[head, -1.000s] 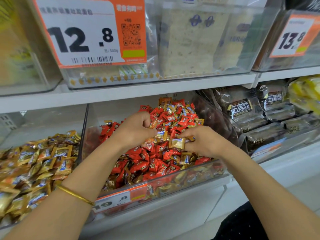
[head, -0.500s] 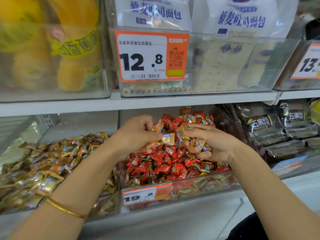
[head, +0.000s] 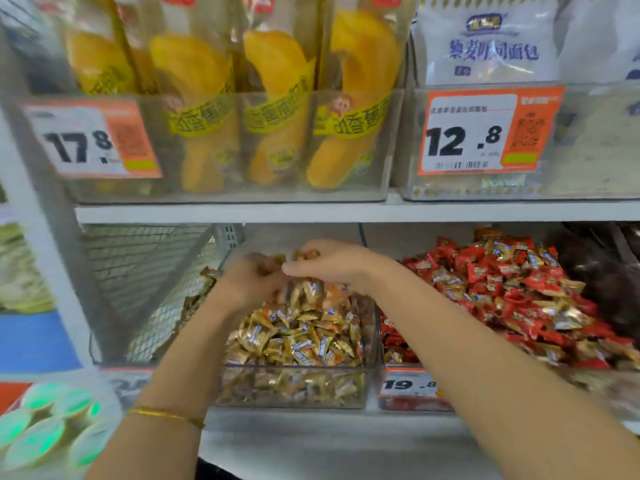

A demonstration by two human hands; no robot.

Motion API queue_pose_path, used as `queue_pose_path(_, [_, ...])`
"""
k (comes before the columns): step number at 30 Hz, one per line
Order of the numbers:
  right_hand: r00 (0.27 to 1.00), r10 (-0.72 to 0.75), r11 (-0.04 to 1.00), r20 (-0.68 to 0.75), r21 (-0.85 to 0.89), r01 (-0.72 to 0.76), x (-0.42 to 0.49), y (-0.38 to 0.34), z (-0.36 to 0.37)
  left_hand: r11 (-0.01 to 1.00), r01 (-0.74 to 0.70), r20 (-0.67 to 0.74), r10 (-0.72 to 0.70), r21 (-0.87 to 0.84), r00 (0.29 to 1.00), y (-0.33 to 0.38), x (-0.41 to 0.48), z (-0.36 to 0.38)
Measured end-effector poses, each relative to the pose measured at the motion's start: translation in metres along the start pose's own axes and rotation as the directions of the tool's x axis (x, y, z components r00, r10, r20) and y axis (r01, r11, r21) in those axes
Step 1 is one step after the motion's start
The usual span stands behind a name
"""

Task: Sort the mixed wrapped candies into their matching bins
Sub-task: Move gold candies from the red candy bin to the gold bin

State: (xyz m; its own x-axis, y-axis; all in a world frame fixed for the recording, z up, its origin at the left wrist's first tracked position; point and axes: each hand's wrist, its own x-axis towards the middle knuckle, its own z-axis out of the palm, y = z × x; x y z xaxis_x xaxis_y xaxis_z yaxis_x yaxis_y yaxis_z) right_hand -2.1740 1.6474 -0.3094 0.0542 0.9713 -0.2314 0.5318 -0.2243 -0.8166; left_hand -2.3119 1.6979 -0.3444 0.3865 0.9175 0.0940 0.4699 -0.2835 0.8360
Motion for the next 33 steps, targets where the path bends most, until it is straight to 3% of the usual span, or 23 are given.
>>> queue_pose_path(3, [0.998, 0.057, 0.994, 0.011, 0.098, -0.058, 0.007, -0.001, 0.0, 0.999, 0.005, 0.015, -0.006, 0.036, 1.0, -0.003, 0.001, -0.002])
queue_pose_path(5, [0.999, 0.022, 0.971, -0.039, 0.239, -0.012, 0.004, 0.005, -0.006, 0.999, -0.032, -0.042, 0.033, 0.022, 0.999, 0.001, 0.002, -0.002])
queue_pose_path(8, [0.989, -0.066, 0.956, -0.133, 0.276, 0.101, -0.016, 0.027, -0.024, 0.991, -0.126, -0.098, 0.121, -0.05, 0.988, 0.016, -0.001, 0.009])
queue_pose_path(11, [0.969, -0.101, 0.944, -0.224, 0.286, 0.165, -0.05, 0.059, -0.054, 0.965, -0.23, -0.008, 0.231, -0.124, 0.973, 0.039, -0.009, 0.034])
queue_pose_path(15, [0.91, 0.0, 0.967, -0.414, 0.233, 0.106, -0.092, 0.108, -0.106, 0.918, -0.343, 0.228, 0.384, -0.197, 0.895, 0.074, -0.02, 0.085])
queue_pose_path(19, [0.876, 0.094, 0.994, -0.473, 0.098, -0.054, -0.108, 0.152, -0.135, 0.841, -0.538, 0.472, 0.454, 0.052, 0.755, 0.087, -0.017, 0.145])
queue_pose_path(22, [0.882, 0.066, 0.977, -0.467, -0.15, -0.152, -0.106, 0.171, -0.139, 0.717, -0.644, 0.509, 0.461, 0.269, 0.726, 0.086, 0.0, 0.18])
queue_pose_path(27, [0.954, -0.041, 0.764, -0.296, -0.625, -0.161, -0.098, 0.186, -0.133, 0.64, -0.677, 0.557, 0.434, 0.364, 0.709, 0.085, 0.02, 0.216])
queue_pose_path(31, [0.962, -0.078, 0.791, -0.263, -0.603, -0.1, -0.101, 0.193, -0.138, 0.56, -0.624, 0.616, 0.239, 0.545, 0.751, 0.09, 0.031, 0.214])
queue_pose_path(33, [0.952, -0.053, 0.891, -0.303, -0.445, -0.092, -0.105, 0.196, -0.145, 0.576, -0.593, 0.612, 0.192, 0.563, 0.767, 0.095, 0.038, 0.208])
